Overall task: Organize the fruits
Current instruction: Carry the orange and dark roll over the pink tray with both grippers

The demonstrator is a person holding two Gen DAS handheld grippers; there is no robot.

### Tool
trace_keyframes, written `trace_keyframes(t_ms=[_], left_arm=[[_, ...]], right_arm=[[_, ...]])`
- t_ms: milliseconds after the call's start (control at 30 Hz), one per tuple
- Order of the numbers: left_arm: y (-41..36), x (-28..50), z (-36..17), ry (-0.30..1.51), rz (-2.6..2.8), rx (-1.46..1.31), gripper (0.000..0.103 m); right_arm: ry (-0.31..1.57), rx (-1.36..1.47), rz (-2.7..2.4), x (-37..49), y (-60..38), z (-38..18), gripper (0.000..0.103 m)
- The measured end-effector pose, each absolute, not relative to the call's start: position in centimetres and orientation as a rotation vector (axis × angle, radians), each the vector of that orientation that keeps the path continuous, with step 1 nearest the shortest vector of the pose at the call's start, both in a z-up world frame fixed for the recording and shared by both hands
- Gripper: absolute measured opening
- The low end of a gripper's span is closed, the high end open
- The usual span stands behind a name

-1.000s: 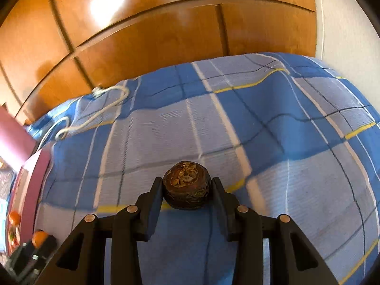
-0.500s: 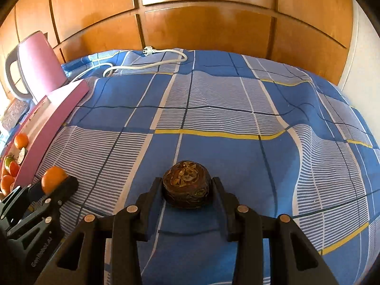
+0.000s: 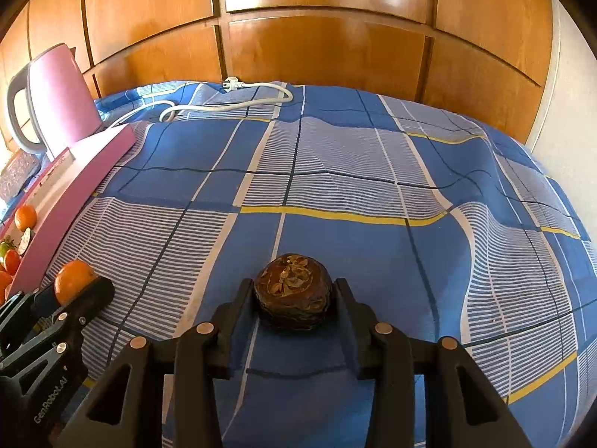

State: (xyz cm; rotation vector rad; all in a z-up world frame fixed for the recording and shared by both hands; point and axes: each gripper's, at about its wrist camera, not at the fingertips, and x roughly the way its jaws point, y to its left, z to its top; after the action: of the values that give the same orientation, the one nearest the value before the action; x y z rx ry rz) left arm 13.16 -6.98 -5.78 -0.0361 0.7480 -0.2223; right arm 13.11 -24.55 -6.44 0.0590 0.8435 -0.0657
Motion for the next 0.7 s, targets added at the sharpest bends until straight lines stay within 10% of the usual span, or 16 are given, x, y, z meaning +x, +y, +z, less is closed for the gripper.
trace_keyframes(t_ms=[700], left_arm=[[-7.05,12.32,-5.57,0.752,-0.229,0.005,0.036]], right_arm=[[0.844,0.050,-0.050,12.97,-24.45,-6.26,0.041]])
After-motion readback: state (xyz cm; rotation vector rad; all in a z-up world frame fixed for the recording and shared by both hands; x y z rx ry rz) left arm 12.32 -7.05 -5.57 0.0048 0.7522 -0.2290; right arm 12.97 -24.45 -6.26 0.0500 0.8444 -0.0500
